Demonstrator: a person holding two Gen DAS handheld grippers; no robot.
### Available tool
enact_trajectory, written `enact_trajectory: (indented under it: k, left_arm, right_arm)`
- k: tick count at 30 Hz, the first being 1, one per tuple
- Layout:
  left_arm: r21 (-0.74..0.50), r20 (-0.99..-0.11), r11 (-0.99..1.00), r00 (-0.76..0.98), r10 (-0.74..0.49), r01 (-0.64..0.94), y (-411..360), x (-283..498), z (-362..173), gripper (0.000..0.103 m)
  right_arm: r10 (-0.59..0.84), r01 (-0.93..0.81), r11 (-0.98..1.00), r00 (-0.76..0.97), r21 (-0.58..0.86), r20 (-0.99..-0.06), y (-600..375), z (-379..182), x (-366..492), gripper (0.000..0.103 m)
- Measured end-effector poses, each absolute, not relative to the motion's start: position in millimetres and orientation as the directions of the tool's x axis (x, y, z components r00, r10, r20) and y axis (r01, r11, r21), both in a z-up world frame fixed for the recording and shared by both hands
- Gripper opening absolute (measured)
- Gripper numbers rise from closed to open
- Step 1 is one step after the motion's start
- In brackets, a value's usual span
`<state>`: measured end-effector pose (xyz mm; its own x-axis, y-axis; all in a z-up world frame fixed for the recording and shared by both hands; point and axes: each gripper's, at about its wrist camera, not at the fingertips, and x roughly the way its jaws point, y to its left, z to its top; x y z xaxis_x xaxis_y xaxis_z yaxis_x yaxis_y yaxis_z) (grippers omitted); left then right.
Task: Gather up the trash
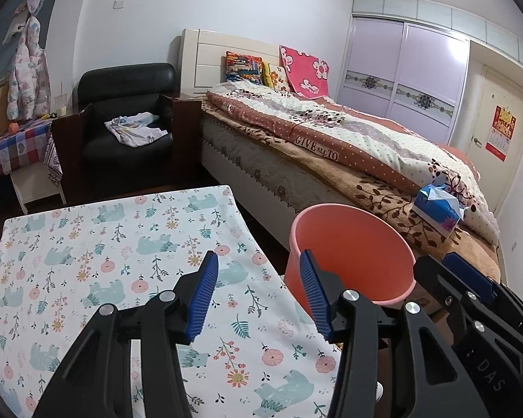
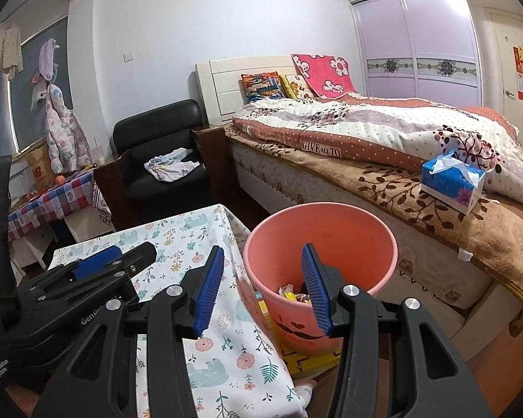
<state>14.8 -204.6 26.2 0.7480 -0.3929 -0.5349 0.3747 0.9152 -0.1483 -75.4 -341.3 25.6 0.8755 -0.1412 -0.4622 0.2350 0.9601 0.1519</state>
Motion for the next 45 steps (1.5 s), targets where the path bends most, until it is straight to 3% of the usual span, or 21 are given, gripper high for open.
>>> enact_trajectory:
  k: [45]
  left_arm:
    - [-0.146,-0.544,0.909,0.736,-0.403,0.390,-209.2,9.1,21.1,0.048]
  right_arm:
    - [-0.144,0.243,0.958,0.870,0.155,-0.471,-344.9,22.3,-73.4,0.047]
